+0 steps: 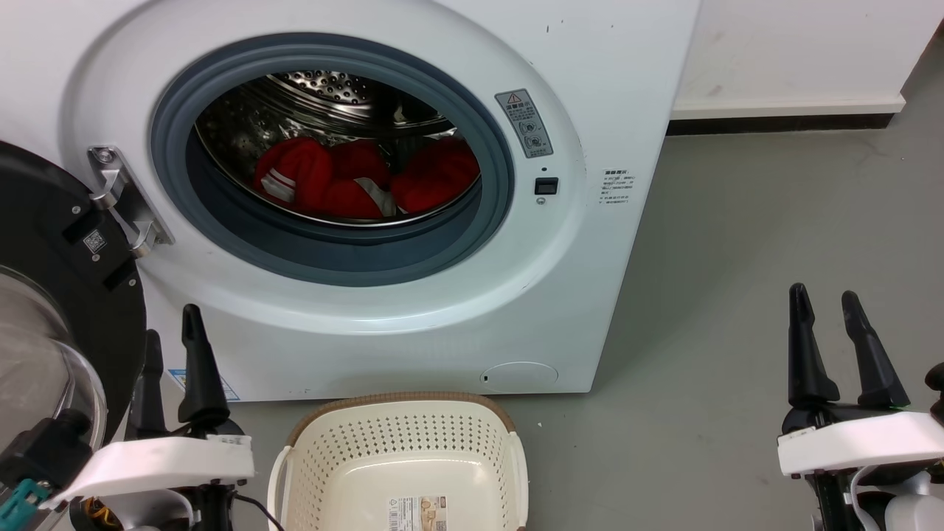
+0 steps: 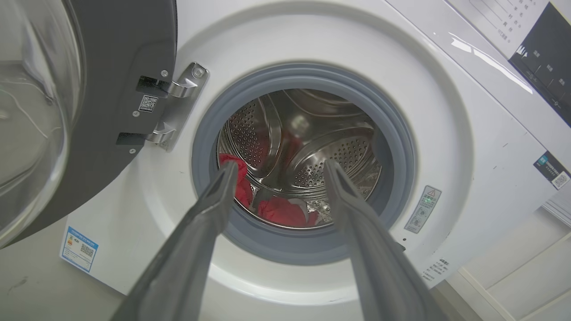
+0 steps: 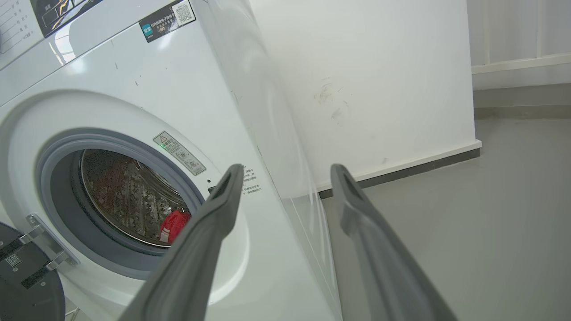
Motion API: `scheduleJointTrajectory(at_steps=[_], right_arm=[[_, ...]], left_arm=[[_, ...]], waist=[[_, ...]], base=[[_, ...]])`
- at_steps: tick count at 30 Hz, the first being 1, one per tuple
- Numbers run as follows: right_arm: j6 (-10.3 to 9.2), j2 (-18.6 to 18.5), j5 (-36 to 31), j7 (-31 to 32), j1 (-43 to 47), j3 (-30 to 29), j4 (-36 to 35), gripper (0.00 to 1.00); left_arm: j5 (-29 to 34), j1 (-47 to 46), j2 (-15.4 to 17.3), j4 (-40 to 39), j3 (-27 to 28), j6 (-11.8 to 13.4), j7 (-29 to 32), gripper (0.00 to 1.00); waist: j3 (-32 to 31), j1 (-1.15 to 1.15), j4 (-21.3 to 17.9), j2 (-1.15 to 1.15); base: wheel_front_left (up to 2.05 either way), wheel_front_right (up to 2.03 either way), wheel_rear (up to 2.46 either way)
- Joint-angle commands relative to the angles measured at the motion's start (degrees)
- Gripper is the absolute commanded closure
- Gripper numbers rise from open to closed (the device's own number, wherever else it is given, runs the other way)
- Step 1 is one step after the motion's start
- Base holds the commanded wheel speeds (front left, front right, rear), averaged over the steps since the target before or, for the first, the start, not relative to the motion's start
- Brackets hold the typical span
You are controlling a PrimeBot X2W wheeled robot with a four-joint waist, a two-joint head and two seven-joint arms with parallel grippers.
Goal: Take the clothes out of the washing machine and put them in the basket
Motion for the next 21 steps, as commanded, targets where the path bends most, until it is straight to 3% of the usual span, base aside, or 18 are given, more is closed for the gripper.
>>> scheduleJointTrajectory(at_steps=[1, 14, 21], right_arm=[[0.01, -0.36, -2.65, -0.66, -0.23, -0.04, -1.12, 0.0], [0.0, -0.4, -13.64, -2.64, 0.58, 0.09, -1.14, 0.0], [0.0, -0.4, -18.77, -3.56, 1.17, 0.51, -1.36, 0.0]], left_arm=[[3.18, 0.17, 0.15, -1.27, -0.68, 0.41, -0.59, 0.0], [17.19, 1.14, 0.55, -3.5, -6.51, 1.54, -2.51, 0.0], [22.53, 1.5, 2.47, -4.07, -9.67, 4.45, -3.48, 0.0]], waist=[[0.04, 0.0, -0.03, 0.0], [0.11, 0.0, -0.33, 0.0], [0.01, 0.0, -0.59, 0.0]], base=[[0.0, 0.0, 0.0], [0.0, 0.0, 0.0], [0.0, 0.0, 0.0]])
